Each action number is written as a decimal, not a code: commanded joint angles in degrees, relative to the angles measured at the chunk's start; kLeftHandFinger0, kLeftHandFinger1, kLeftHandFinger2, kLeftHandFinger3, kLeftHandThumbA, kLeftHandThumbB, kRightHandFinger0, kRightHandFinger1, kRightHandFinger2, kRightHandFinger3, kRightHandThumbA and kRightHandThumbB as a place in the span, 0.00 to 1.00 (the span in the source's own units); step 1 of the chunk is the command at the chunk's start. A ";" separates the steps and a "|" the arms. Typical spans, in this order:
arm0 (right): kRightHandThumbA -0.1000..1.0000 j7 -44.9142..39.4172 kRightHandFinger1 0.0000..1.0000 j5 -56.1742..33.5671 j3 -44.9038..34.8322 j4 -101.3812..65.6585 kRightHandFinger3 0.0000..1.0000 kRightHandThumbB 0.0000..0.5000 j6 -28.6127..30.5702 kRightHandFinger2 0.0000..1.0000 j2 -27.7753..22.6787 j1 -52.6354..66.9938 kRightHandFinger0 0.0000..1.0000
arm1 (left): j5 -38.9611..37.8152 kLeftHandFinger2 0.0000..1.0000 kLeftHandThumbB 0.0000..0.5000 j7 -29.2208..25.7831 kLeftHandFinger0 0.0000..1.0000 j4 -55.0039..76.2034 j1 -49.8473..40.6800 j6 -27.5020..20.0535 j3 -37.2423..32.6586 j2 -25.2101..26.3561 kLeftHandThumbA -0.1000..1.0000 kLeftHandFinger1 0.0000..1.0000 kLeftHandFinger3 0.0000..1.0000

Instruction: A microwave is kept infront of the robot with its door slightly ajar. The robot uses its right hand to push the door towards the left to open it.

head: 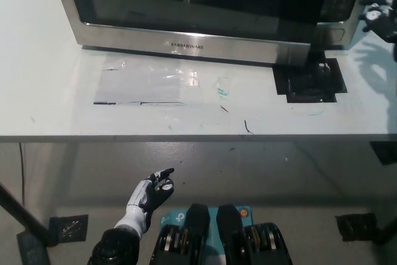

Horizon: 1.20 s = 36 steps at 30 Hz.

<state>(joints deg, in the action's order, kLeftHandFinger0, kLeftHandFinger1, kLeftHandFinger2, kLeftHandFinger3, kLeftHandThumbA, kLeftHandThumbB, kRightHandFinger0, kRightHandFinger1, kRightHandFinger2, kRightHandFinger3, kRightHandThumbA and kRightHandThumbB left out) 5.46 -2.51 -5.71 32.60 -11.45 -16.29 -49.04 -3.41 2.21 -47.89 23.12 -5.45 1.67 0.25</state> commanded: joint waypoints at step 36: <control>0.19 -4.17 0.35 0.26 6.86 -28.38 0.70 0.32 -0.46 0.48 12.35 15.34 0.27 | 1.05 0.93 0.73 0.69 0.99 -0.59 2.77 -0.86 -1.23 1.13 0.32 0.94 0.80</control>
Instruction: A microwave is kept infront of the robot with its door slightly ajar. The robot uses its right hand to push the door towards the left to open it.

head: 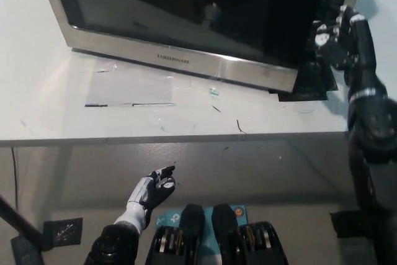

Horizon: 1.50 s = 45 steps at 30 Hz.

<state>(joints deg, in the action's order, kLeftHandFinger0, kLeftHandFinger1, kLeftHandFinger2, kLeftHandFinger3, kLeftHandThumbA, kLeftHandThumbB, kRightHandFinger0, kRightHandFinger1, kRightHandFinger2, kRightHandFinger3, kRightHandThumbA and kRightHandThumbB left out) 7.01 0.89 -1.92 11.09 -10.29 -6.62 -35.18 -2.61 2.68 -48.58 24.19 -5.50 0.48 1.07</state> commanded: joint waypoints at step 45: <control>0.23 -9.31 0.38 -8.19 8.90 -34.46 0.76 0.21 -2.68 0.52 7.23 34.72 0.32 | -0.68 0.82 0.72 0.58 0.82 -1.80 3.05 -1.99 0.72 -0.55 0.31 0.81 0.72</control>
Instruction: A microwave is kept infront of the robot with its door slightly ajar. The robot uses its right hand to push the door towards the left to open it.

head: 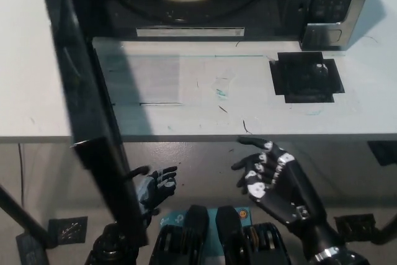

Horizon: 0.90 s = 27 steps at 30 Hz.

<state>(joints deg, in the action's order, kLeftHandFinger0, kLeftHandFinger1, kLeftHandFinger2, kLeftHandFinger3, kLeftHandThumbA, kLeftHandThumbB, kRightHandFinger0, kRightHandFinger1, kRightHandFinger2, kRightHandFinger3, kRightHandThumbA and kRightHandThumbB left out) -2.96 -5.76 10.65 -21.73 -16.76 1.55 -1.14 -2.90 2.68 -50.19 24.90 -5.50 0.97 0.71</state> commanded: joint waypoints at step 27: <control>0.26 6.45 0.34 0.36 -19.32 26.26 0.70 0.42 20.01 0.45 1.02 2.35 0.29 | -1.31 0.88 0.73 0.83 0.89 -1.78 3.67 -3.67 0.88 -0.20 0.33 0.88 0.74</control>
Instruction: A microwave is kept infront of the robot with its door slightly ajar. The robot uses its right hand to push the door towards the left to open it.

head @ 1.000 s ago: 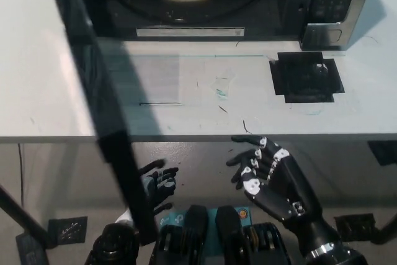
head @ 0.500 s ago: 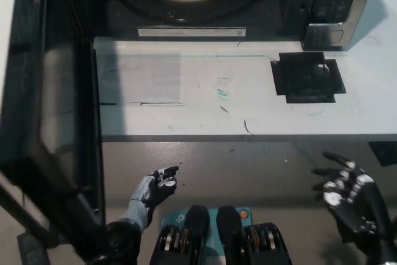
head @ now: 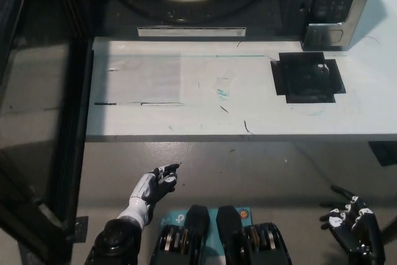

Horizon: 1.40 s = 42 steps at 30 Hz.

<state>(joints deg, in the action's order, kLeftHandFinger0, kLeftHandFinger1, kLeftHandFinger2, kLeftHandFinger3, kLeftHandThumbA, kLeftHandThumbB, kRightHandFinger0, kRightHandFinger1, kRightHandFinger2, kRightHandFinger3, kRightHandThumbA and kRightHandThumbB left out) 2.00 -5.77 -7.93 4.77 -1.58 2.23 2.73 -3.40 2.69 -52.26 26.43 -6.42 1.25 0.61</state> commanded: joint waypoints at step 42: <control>0.20 1.15 0.31 1.47 1.04 0.41 0.69 0.34 7.59 0.45 -0.81 4.63 0.27 | -0.40 0.92 0.65 0.45 0.89 5.28 -5.78 -0.72 0.01 -1.32 0.29 0.90 0.81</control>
<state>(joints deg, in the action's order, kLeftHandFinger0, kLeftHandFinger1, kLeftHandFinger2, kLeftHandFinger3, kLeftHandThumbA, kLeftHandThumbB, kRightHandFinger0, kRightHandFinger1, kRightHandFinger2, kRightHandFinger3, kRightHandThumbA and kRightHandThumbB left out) 3.34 -5.22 -7.47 6.81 3.48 1.69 7.04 -3.79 2.67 -48.74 20.24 -6.59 1.40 -0.39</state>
